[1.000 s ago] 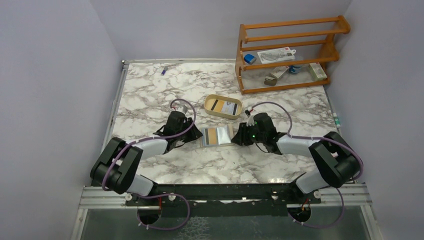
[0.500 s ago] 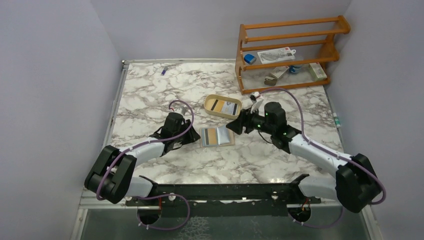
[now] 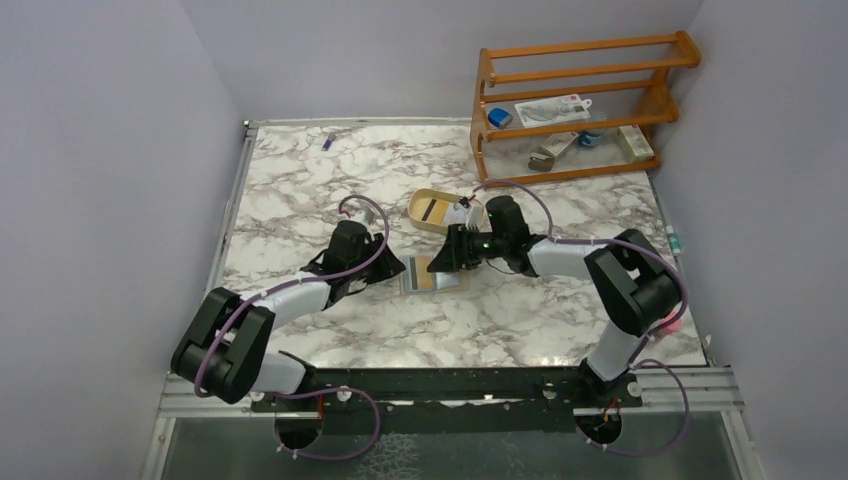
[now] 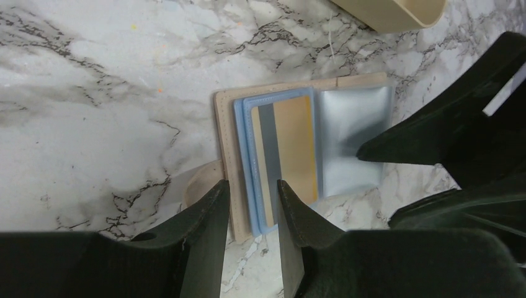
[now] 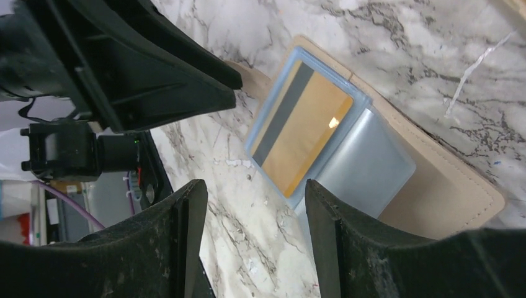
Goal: Take the credit cards out of the card holder
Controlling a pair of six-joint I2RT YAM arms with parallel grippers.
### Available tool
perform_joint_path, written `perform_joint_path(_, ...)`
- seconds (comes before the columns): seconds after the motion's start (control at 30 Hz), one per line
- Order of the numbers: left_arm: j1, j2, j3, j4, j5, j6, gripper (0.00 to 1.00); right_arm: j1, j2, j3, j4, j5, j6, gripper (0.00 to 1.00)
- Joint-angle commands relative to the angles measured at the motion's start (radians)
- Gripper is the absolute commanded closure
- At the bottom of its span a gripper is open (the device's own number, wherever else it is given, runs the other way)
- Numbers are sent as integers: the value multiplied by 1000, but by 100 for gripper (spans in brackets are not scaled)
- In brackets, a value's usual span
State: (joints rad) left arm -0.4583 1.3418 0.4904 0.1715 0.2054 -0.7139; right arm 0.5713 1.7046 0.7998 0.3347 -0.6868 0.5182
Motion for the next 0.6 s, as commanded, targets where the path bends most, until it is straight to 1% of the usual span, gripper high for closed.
perform_joint_path(0.0, -2, 32, 29, 66, 39, -23, 65, 2, 68, 43, 87, -69, 70, 37)
perform_joint_path(0.23, -3, 87, 8, 123, 66, -44, 66, 2, 118, 47, 94, -54, 88, 37)
perform_joint_path(0.57, -3, 138, -20, 140, 35, -46, 66, 5, 167, 72, 32, 11, 116, 38)
